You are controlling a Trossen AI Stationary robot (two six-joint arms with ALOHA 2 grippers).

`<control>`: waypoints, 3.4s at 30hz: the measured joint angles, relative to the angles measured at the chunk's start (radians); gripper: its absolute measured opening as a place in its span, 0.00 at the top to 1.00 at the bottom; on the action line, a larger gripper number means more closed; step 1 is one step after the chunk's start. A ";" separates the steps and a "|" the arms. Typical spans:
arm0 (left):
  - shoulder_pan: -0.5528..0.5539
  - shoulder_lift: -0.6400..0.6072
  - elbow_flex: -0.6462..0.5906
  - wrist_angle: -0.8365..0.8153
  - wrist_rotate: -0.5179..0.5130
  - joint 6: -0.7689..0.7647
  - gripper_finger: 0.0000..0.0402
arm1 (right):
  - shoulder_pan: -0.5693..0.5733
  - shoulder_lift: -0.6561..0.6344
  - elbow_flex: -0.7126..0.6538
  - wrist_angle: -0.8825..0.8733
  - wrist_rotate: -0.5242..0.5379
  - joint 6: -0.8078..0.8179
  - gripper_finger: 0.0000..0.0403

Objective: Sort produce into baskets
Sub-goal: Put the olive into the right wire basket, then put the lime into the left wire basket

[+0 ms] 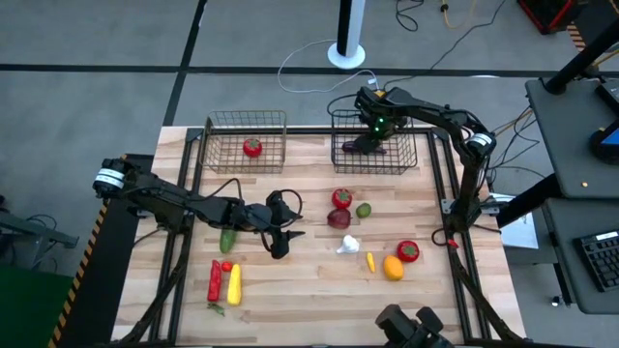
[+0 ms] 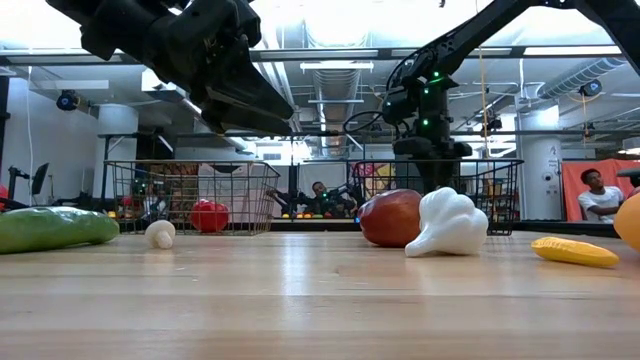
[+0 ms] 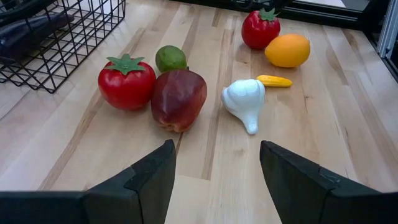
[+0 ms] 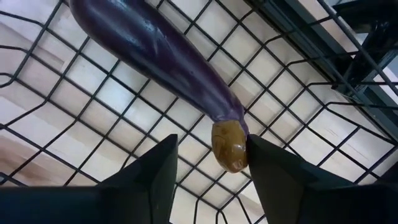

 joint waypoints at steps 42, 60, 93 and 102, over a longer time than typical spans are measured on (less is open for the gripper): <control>0.000 0.000 -0.001 0.000 0.000 0.000 0.46 | 0.327 -0.361 -0.014 0.038 -0.088 -0.109 0.44; 0.000 0.000 0.003 0.017 -0.003 0.000 0.46 | 0.795 -0.530 -0.491 0.176 0.005 -0.175 0.44; 0.000 0.000 0.004 0.046 -0.007 0.031 0.46 | 0.764 -0.184 -0.537 0.367 0.149 -0.343 0.27; 0.000 0.027 0.004 0.051 -0.027 0.031 0.46 | 0.753 -0.185 -0.536 0.386 0.126 -0.324 0.40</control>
